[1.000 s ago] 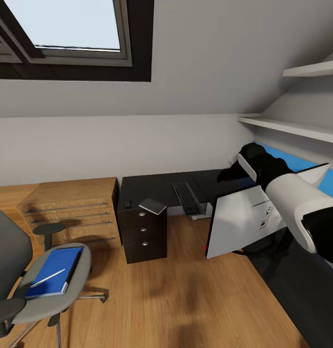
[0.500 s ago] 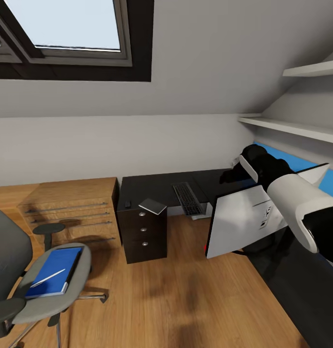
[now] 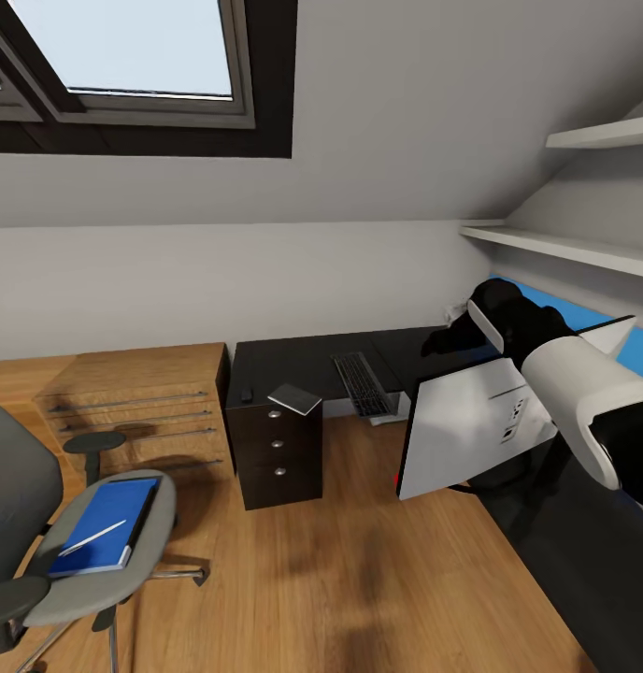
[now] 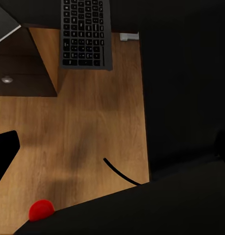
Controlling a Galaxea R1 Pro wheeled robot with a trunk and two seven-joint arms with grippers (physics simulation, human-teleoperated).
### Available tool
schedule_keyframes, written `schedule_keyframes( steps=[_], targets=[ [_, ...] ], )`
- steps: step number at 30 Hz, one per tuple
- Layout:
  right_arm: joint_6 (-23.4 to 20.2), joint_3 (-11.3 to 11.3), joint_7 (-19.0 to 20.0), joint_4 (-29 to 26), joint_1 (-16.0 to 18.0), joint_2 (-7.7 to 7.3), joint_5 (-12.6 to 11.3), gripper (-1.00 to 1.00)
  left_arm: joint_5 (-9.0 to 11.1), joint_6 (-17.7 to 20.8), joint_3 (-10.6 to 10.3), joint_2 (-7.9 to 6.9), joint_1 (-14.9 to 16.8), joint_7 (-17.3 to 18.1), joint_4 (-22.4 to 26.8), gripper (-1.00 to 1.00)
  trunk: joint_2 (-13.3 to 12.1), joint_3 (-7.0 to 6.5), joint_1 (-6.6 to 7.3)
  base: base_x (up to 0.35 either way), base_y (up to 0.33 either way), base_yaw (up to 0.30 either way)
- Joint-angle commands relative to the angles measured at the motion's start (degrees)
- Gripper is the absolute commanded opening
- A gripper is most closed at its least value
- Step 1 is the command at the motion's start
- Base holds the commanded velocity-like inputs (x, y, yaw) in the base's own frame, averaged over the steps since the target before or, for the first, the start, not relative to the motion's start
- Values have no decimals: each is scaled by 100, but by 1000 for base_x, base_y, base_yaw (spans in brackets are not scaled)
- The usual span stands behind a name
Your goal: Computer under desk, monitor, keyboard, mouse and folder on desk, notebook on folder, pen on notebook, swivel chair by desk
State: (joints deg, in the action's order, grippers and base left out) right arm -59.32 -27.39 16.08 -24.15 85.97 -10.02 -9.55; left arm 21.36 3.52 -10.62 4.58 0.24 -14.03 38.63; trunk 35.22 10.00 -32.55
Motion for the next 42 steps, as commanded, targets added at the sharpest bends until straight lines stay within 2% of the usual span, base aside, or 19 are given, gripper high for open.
schedule_keyframes(
  steps=[1,38,42],
  targets=[
    [-20,-47,-6,-8,7,-10,-37,100,44,23,-28,-3,2,-47,13,100,9,10,-2,0,0,0],
    [-9,-65,1,-9,7,-16,21,100,44,24,-36,-5,2,-47,13,100,9,10,-2,0,0,0],
    [-5,-132,11,-4,7,-17,153,100,44,26,-36,-2,2,-47,13,100,9,10,-2,0,0,0]
  ],
)
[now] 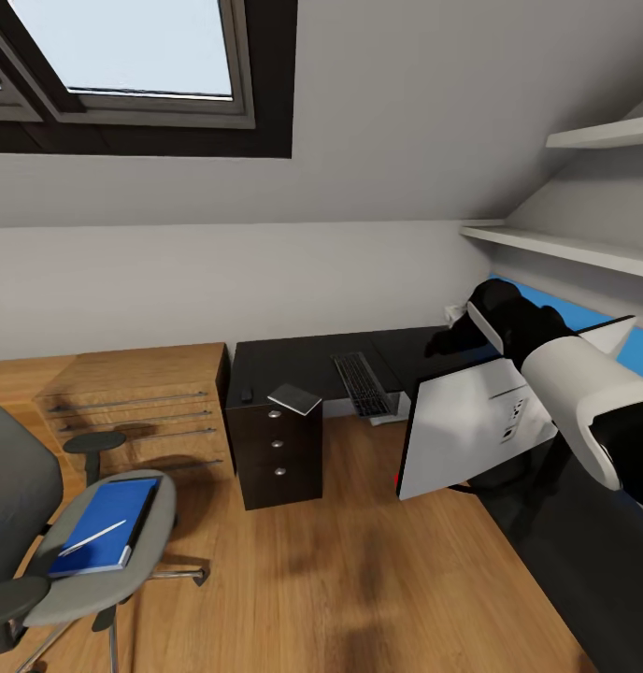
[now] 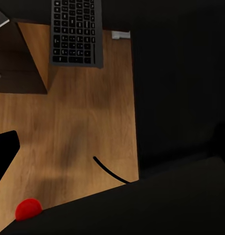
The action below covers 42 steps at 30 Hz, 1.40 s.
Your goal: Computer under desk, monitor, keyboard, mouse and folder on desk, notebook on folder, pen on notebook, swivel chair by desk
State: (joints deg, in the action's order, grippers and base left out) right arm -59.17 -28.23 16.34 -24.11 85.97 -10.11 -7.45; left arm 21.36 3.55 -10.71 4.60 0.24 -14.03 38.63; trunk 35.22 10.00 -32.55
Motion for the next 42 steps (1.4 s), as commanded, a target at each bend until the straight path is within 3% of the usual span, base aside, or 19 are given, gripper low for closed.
schedule_keyframes(
  steps=[1,13,24,34,42],
  targets=[
    [-20,-61,-12,-7,7,-9,-23,100,44,23,-28,-4,2,-47,13,100,9,10,-2,0,0,0],
    [-19,-119,-15,-6,7,5,151,100,44,23,-31,-4,2,-47,13,100,9,10,-2,0,-12,14],
    [-16,-121,-33,-4,7,17,158,100,44,23,-44,-3,2,-47,13,100,9,10,-2,0,-222,218],
    [-16,-115,-34,3,7,15,156,100,44,23,-45,-3,2,-47,13,100,9,10,-2,0,-41,249],
    [-8,-120,-12,2,7,1,148,100,44,23,-45,-3,2,-47,13,100,9,10,-2,0,-3,49]
  ],
)
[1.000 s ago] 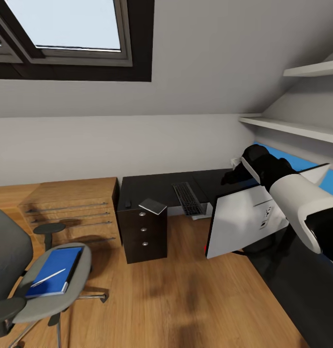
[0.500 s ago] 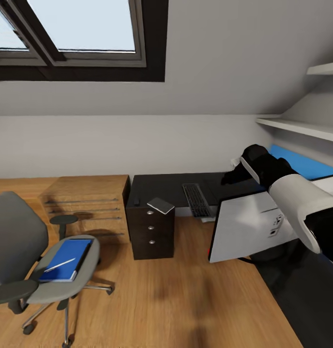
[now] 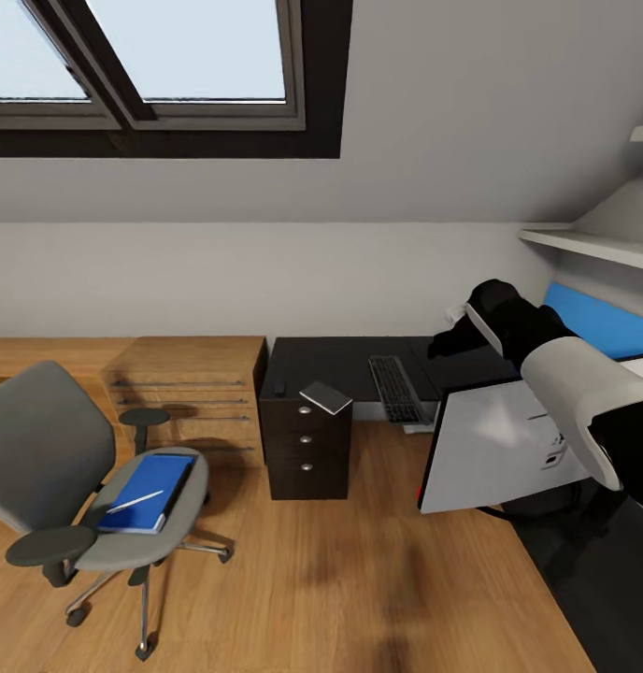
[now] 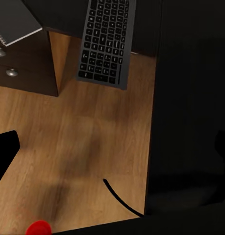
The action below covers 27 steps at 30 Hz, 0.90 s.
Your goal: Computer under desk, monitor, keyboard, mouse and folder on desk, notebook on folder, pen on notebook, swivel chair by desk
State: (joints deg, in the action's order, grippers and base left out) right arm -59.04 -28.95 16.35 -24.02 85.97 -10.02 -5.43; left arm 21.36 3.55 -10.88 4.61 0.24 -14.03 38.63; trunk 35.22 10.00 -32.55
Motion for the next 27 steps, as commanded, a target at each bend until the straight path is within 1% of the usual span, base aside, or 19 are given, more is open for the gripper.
schedule_keyframes(
  steps=[1,6,10,17,22,27],
  targets=[
    [-23,-48,-14,-9,7,-7,-54,100,44,23,-28,-4,2,-47,13,100,9,10,-2,0,-1,9],
    [-29,-42,-21,-15,7,-4,-46,100,44,23,-28,-4,2,-47,13,100,9,10,-2,0,-29,2],
    [-29,-43,-18,-15,7,-8,-46,100,44,23,-28,-4,2,-47,13,100,9,10,-2,0,-221,0],
    [-36,-52,-35,-13,7,5,-45,100,44,23,-26,-4,2,-47,13,100,9,10,-2,0,-74,0],
    [-36,-50,-30,-13,7,-6,-51,100,44,23,-27,-4,2,-47,13,100,9,10,-2,-14,-254,0],
    [-42,-56,-15,-3,7,-2,-68,100,44,23,-25,-4,2,-47,13,100,9,10,-2,-132,-286,0]
  ],
)
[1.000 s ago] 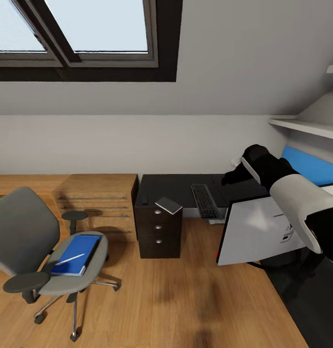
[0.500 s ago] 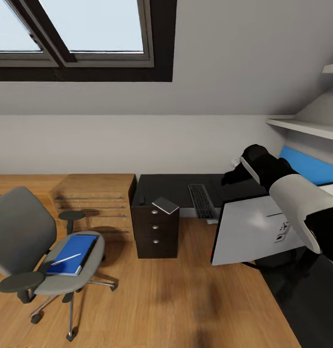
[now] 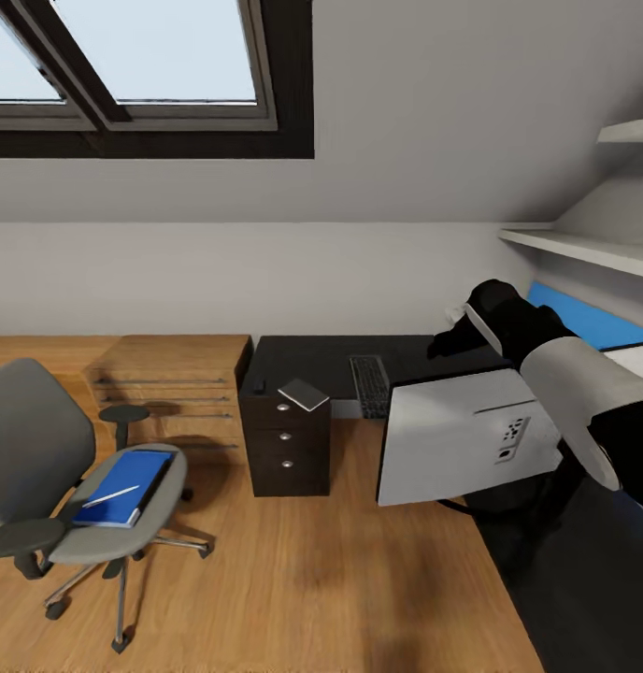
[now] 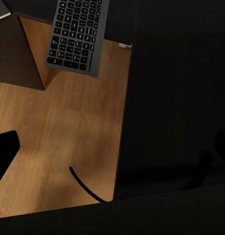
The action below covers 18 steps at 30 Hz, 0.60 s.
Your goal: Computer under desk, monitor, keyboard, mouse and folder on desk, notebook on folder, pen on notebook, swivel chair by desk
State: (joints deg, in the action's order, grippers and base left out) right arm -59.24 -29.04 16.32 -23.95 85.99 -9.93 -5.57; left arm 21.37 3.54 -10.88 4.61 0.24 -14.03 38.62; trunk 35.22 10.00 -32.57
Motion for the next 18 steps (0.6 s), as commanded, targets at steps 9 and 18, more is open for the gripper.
schedule_keyframes(
  steps=[9,18],
  targets=[
    [-26,-45,-4,-20,6,5,-64,100,43,24,-20,-7,2,-48,14,100,9,10,0,-61,-77,0],
    [-34,-46,380,-22,6,-14,-62,100,43,30,-20,-4,2,-48,14,100,9,10,0,-113,-2,0]
  ],
)
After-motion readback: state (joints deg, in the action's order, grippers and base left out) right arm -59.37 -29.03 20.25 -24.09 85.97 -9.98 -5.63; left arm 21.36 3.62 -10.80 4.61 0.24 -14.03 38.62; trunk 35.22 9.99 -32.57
